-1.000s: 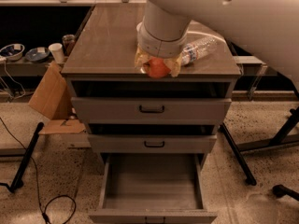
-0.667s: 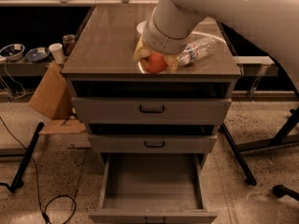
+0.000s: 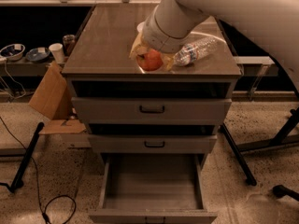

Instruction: Pick apple from bottom drawer and place on counter

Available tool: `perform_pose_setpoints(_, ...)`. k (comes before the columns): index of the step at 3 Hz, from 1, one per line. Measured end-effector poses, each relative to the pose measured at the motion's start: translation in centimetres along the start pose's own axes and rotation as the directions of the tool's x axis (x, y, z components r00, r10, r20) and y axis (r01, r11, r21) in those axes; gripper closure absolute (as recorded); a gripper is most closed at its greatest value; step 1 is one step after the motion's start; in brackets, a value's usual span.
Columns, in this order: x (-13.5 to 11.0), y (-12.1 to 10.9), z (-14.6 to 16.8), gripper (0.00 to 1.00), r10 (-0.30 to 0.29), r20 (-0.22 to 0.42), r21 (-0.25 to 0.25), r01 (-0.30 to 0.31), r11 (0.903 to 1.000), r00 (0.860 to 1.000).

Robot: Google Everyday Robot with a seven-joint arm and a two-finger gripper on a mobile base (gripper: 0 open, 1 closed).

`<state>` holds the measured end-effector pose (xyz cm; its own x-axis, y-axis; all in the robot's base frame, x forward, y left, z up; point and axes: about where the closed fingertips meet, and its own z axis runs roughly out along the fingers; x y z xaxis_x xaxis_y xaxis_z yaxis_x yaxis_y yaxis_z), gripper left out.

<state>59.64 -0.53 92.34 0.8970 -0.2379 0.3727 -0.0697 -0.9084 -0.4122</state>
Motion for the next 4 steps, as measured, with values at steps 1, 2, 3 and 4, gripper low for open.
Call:
perform_pose_setpoints(1,-0.4,0.1,0.7,1.0,0.019,0.004,0.056,-0.019,0.9982,1.0)
perform_pose_setpoints(2,0.1,-0.9,2.0,1.0,0.043,0.003,0.127,-0.043,0.991,0.999)
perform_pose_setpoints(3,1.5,-2.1,2.9,1.0,0.061,-0.006,0.164,-0.059,0.9847,0.998)
perform_pose_setpoints(4,3.4,-3.3,3.5,1.0,0.069,-0.017,0.176,-0.065,0.9822,0.997)
